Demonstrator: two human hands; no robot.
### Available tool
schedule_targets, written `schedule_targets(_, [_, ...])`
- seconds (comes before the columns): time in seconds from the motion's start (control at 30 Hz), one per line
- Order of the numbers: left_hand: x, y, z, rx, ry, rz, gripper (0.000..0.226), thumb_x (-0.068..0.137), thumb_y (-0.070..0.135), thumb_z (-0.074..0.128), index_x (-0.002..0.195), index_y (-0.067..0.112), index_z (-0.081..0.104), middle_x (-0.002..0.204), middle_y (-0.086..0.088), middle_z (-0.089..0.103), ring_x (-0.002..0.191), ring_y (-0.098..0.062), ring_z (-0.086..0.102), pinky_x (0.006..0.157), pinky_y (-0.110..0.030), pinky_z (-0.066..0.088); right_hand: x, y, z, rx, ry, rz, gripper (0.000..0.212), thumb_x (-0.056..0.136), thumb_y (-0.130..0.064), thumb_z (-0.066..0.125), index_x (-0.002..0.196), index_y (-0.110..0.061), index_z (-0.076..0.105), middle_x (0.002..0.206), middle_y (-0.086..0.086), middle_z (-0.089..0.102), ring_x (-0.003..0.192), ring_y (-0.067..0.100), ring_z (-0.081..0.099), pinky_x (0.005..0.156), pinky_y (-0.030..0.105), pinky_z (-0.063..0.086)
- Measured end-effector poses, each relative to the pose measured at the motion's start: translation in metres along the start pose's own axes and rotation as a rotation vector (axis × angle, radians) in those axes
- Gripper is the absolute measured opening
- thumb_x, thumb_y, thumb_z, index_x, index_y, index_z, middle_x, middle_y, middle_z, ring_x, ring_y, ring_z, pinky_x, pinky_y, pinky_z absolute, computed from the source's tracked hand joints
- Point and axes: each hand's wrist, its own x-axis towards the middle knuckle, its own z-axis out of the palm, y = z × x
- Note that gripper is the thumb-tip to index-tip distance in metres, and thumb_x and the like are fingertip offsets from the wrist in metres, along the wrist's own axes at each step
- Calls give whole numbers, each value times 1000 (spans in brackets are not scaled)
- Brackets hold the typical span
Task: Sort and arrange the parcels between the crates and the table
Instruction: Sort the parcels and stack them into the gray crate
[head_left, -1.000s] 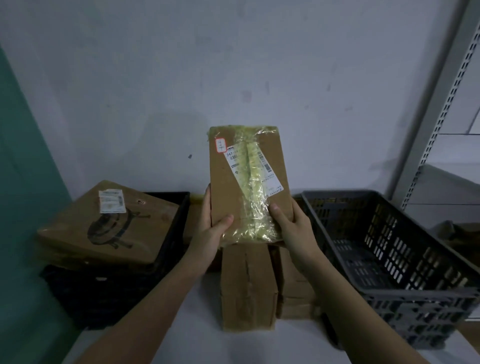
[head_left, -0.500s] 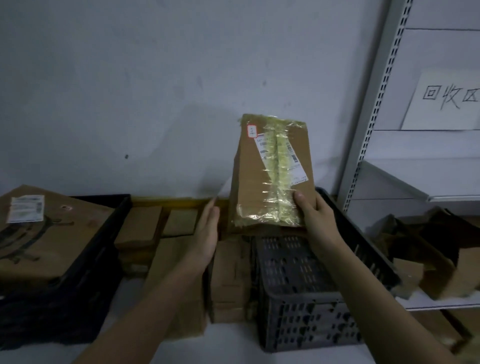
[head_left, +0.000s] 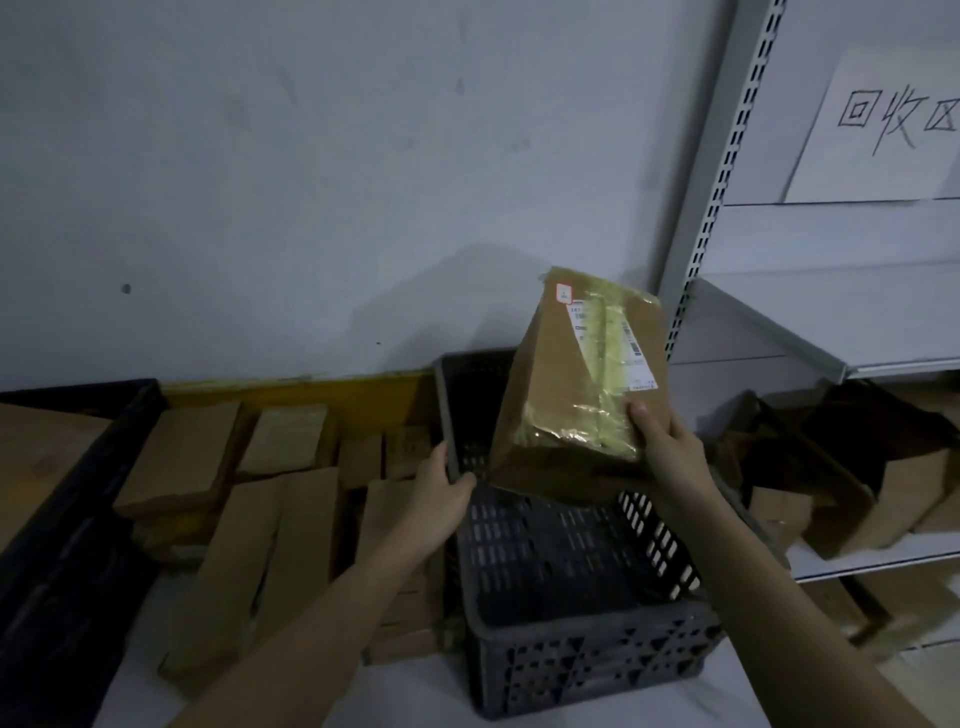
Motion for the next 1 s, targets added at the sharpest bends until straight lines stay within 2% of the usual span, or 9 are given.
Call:
schedule_targets(0.13, [43,-8,13,65,67,-35,62,105,21,43,158,24,10,161,-3,15,144,-24,27,113,-34,26,40,15,3,-186,3,31,56,94,-43,63,143,-19,49,126,6,62,110,31,63,84,54,59])
schedule_targets(0.23, [72,-17,16,48,93,-89,70,105,15,42,159,26,-1,165,-2,5,149,-24,17,116,-36,21,65,35,17,-242,-52,137,47,92,-43,66,130,-19,56,117,4,63,106,32,64,80,58,59])
schedule_targets(0.33, [94,-30,17,24,76,-145,80,103,7,42,157,30,-12,166,-1,3,149,-25,20,104,-27,38,86,58,36,-307,-107,181,32,95,-36,65,121,-19,58,103,-3,63,94,20,65,86,48,58])
schedule_targets(0.37, [97,-33,18,26,72,-160,85,101,2,43,156,31,-13,166,-2,8,146,-27,28,83,-19,42,94,67,42,-351,-124,171,32,96,-34,64,122,-16,59,102,-4,64,91,15,64,89,41,55])
schedule_targets(0.47, [105,-43,21,38,75,-174,93,96,-4,45,155,35,-15,157,-6,32,125,-32,52,85,-27,48,112,95,62,-444,-174,174,43,94,-33,66,131,-11,59,118,3,66,102,19,65,94,37,53])
schedule_targets(0.63, [112,-49,16,43,44,-192,93,97,0,42,152,40,-21,150,-6,43,117,-29,57,80,-30,51,131,120,75,-490,-194,190,30,95,-33,65,121,-20,58,114,2,64,106,22,62,98,38,50])
schedule_targets(0.77, [110,-46,18,102,65,-211,92,98,3,42,151,41,-22,136,-15,55,103,-37,62,79,-44,56,135,129,71,-496,-188,179,31,92,-41,68,117,-25,60,118,3,68,108,23,66,100,47,52])
schedule_targets(0.87, [110,-42,19,108,68,-230,91,99,3,42,151,42,-20,122,-21,61,73,-26,61,46,-27,40,135,133,71,-500,-188,148,32,91,-44,67,118,-28,58,111,-5,67,107,22,65,100,48,52])
schedule_targets(1.0, [110,-42,18,99,71,-246,91,99,4,44,152,43,-18,124,-23,59,56,-13,49,37,-17,32,133,133,73,-555,-176,95,48,94,-41,63,134,-17,54,115,-1,62,108,21,60,99,41,49])
